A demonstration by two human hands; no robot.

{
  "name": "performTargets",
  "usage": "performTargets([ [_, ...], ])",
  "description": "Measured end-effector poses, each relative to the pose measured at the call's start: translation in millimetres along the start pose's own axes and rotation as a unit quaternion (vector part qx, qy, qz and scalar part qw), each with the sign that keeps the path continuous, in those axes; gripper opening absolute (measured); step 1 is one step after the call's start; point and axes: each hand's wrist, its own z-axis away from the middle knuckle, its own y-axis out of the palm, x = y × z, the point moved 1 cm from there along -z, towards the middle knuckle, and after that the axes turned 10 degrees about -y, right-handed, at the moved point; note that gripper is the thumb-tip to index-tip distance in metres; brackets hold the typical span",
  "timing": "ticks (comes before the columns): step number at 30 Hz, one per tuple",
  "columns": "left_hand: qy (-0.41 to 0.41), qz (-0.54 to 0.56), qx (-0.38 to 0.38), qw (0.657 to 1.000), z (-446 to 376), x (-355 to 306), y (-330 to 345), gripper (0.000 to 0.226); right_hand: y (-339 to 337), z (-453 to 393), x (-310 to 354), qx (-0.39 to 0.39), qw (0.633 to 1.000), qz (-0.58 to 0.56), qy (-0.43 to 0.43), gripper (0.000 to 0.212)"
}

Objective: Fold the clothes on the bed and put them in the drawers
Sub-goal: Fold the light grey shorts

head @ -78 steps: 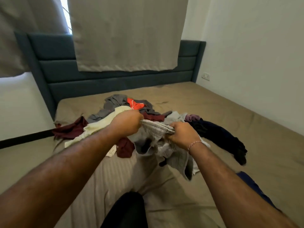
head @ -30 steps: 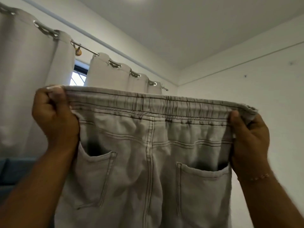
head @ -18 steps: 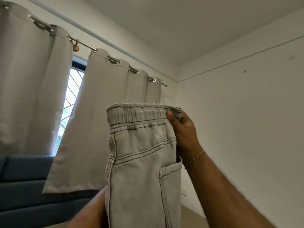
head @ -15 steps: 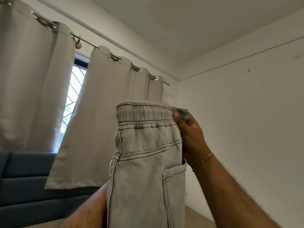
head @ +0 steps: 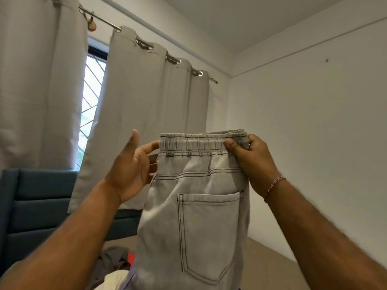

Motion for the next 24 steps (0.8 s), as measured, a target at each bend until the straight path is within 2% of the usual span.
performTargets([
  [1, -0.024, -0.055, 0.038, 0.997, 4.7, 9.5, -3.4, 0.069, -0.4, 2.1, -5.0, -0.004, 1.0, 0.016, 0.009, 0.032],
  [2, -0.025, -0.134, 0.034, 0.99, 4.7, 17.7, -3.4, 0.063, 0.5, 3.7, -10.3, -0.004, 1.0, 0.027, 0.015, 0.032],
  [3, -0.013, -0.2, -0.018, 0.98, 0.0, 23.0, 0.4, 0.051, 2.8, 6.4, -15.2, -0.007, 0.999, 0.039, 0.023, 0.033],
  [4, 0.004, -0.208, -0.08, 0.975, -5.6, 25.3, 12.1, 0.036, 6.1, 10.4, -19.5, -0.011, 0.999, 0.043, 0.028, 0.034],
  [5, 0.021, -0.171, -0.135, 0.976, -12.8, 27.5, 19.8, 0.023, 7.9, 14.9, -23.1, -0.013, 0.999, 0.036, 0.035, 0.036],
  [7, 0.042, -0.074, -0.19, 0.978, -20.0, 33.9, 30.6, 0.01, 4.3, 26.7, -36.1, 0.016, 0.997, -0.03, 0.062, 0.044],
  [9, 0.05, -0.005, -0.213, 0.976, -21.1, 41.5, 33.7, 0.008, -3.4, 42.0, -52.1, 0.089, 0.983, -0.11, 0.117, 0.052],
  [11, 0.047, 0.016, -0.227, 0.973, -19.6, 53.7, 30.8, 0.007, -11.5, 57.4, -68.0, 0.164, 0.969, -0.085, 0.165, 0.048],
  [14, -0.003, -0.044, -0.19, 0.981, -18.5, 69.4, 12.4, 0.011, -18.6, 71.7, -90.4, 0.195, 0.963, 0.027, 0.186, 0.031],
  [15, -0.019, -0.102, -0.16, 0.982, -20.6, 73.5, 1.2, 0.012, -20.3, 75.1, -100.0, 0.21, 0.956, 0.06, 0.196, 0.028],
  [16, -0.03, -0.205, -0.136, 0.969, -23.5, 79.9, -12.5, 0.012, -20.5, 79.6, -112.6, 0.237, 0.943, 0.08, 0.218, 0.026],
  [17, -0.035, -0.319, -0.119, 0.939, -26.7, 83.4, -24.1, 0.014, -21.5, 83.9, -120.8, 0.262, 0.927, 0.079, 0.255, 0.025],
  [18, -0.045, -0.427, -0.113, 0.896, -32.3, 88.2, -34.7, 0.018, -20.3, 86.9, -131.0, 0.281, 0.908, 0.06, 0.305, 0.024],
  [19, -0.076, -0.486, -0.11, 0.864, -41.1, 97.4, -45.3, 0.02, -18.2, 91.2, -144.9, 0.287, 0.887, 0.036, 0.361, 0.023],
  [20, -0.12, -0.491, -0.098, 0.857, -49.5, 106.7, -52.9, 0.019, -16.5, 95.4, -157.3, 0.291, 0.866, 0.02, 0.407, 0.023],
  [22, -0.233, -0.432, -0.06, 0.87, -69.1, 130.7, -63.6, 0.018, -10.6, 98.9, -184.3, 0.291, 0.838, 0.006, 0.462, 0.024],
  [24, -0.326, -0.377, -0.042, 0.866, -95.4, 145.6, -64.4, 0.024, -1.3, 85.9, -211.5, 0.27, 0.843, 0.043, 0.464, 0.023],
])
